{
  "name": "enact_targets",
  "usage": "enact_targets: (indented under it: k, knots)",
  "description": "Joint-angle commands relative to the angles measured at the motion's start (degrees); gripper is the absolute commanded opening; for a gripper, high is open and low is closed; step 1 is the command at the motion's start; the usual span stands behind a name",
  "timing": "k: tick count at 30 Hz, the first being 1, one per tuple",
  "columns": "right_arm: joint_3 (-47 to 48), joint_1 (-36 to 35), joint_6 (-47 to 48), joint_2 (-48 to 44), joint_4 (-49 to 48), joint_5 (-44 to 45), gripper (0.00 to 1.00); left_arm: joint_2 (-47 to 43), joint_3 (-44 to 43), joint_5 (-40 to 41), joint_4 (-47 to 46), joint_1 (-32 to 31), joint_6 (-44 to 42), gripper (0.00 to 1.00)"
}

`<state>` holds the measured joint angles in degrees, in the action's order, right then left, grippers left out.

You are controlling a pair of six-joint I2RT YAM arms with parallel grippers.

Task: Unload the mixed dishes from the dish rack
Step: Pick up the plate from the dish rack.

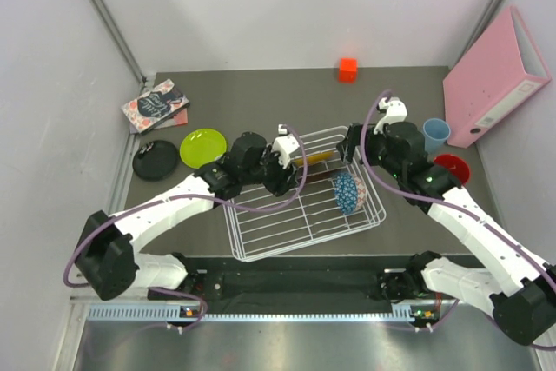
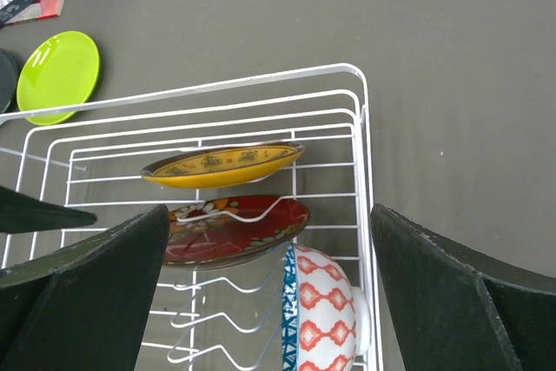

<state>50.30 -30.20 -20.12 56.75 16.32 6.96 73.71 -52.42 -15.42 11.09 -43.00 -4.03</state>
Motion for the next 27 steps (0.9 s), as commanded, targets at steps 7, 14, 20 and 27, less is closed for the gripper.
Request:
enact_targets:
  k: [7, 14, 20, 27]
  knots:
    - [-0.6, -0.3, -0.8, -0.1, -4.2, -3.3, 0.98, 7.0, -2.2, -5.9, -13.5, -0.2, -4.2, 0.52]
    - [-2.1, -0.2, -1.1, -0.4, -5.7, -3.4, 0.98, 12.1, -4.3, -8.4, -15.0, -0.9, -5.2, 0.49]
    - [-2.5, -0.3, -0.9, -0.9, -5.7, -2.9, 0.98, 15.1, -5.3, -8.4, -14.8, -1.4, -6.6, 0.32]
    - [-2.1, -0.3, -1.0, -0.6, -6.0, -2.7, 0.98, 14.9, -4.4, -7.6, -14.8, -1.6, -7.6, 0.08]
